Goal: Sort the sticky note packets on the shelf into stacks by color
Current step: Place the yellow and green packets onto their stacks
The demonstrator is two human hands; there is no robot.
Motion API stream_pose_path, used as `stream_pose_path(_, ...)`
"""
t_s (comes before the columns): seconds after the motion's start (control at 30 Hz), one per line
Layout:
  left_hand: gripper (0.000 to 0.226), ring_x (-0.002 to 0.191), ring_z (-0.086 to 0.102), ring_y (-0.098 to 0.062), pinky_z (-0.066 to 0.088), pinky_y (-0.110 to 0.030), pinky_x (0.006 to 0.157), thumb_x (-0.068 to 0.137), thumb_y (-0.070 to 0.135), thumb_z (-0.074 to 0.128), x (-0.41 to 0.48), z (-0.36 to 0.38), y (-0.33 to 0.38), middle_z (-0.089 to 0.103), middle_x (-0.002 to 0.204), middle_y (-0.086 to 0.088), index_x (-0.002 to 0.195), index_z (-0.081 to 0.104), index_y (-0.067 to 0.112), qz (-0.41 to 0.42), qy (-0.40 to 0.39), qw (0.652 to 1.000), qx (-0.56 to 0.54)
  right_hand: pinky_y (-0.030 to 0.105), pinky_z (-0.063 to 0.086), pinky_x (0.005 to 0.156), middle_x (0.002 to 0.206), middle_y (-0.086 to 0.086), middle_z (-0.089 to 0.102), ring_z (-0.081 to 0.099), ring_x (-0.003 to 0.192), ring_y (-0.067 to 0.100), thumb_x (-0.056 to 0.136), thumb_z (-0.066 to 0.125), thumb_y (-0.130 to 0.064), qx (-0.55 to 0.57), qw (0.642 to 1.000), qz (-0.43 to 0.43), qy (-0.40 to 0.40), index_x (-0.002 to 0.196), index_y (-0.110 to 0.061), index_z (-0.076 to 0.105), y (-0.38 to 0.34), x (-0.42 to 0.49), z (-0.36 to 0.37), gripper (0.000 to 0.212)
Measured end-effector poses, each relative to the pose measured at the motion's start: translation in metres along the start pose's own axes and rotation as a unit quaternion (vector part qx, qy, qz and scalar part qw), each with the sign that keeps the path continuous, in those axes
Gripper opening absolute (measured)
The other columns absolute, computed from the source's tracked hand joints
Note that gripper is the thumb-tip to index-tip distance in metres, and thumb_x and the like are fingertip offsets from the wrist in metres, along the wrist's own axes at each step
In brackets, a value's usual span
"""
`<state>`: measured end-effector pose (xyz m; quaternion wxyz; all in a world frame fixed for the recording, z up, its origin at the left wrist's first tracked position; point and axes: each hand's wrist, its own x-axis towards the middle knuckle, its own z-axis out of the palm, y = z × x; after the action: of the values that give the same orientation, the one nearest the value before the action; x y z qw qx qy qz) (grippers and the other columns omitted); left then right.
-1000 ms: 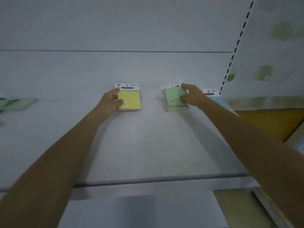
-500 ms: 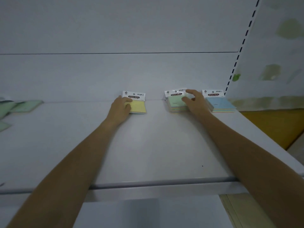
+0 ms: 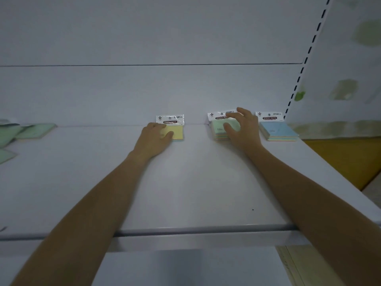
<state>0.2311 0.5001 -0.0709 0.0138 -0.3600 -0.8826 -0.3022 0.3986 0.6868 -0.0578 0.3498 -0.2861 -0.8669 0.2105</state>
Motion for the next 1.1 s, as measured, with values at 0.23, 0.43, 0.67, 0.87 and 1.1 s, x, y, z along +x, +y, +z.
stream_pose_path(0.23, 0.048, 0.13, 0.039, -0.032, 0.036, -0.044, 0.103, 0.095, 0.039, 0.039, -0.008, -0.053, -0.013, 0.041, 0.145, -0.008, 0.138, 0.039, 0.016, 0.074, 0.081, 0.976, 0.187, 0.04, 0.036, 0.099, 0.127, 0.009, 0.059, 0.049, 0.119, 0.034, 0.078, 0.043, -0.052, -0.112, 0.978, -0.17, -0.037, 0.117, -0.018, 0.062, -0.046, 0.013, 0.004, 0.056)
stream_pose_path(0.43, 0.056, 0.129, 0.043, -0.033, 0.037, -0.044, 0.101, 0.094, 0.046, 0.028, -0.04, -0.131, -0.078, 0.043, 0.145, -0.012, 0.139, 0.039, 0.014, 0.071, 0.073, 0.942, 0.32, 0.037, 0.027, 0.105, 0.138, 0.005, 0.048, 0.04, 0.127, 0.028, 0.089, 0.049, -0.042, -0.208, 0.938, -0.252, -0.115, 0.131, -0.022, 0.047, -0.127, 0.02, 0.036, 0.047)
stream_pose_path(0.67, 0.05, 0.126, 0.045, -0.032, 0.037, -0.045, 0.1, 0.095, 0.043, 0.03, -0.103, -0.235, -0.196, 0.048, 0.141, -0.01, 0.136, 0.041, 0.017, -0.004, 0.086, 0.932, 0.351, 0.04, 0.031, 0.105, 0.139, 0.007, 0.047, 0.041, 0.127, 0.029, 0.092, 0.042, -0.044, -0.195, 0.924, -0.288, -0.159, 0.135, -0.022, 0.041, -0.263, -0.024, 0.107, 0.048)
stream_pose_path(0.87, 0.045, 0.121, 0.047, -0.035, 0.04, -0.045, 0.096, 0.096, 0.038, 0.034, -0.147, -0.298, -0.285, 0.049, 0.137, -0.014, 0.136, 0.041, 0.019, -0.08, 0.088, 0.935, 0.333, 0.039, 0.031, 0.105, 0.139, 0.007, 0.047, 0.04, 0.128, 0.028, 0.092, 0.041, -0.046, -0.152, 0.917, -0.297, -0.219, 0.135, -0.024, 0.04, -0.359, -0.064, 0.189, 0.049)
stream_pose_path(1.1, 0.045, 0.125, 0.044, -0.033, 0.039, -0.045, 0.099, 0.096, 0.036, 0.035, -0.13, -0.33, -0.358, 0.046, 0.14, -0.012, 0.138, 0.039, 0.019, -0.108, 0.092, 0.944, 0.299, 0.038, 0.035, 0.102, 0.132, 0.008, 0.05, 0.043, 0.124, 0.026, 0.091, 0.044, -0.044, -0.095, 0.933, -0.226, -0.262, 0.131, -0.024, 0.043, -0.405, -0.054, 0.265, 0.045)
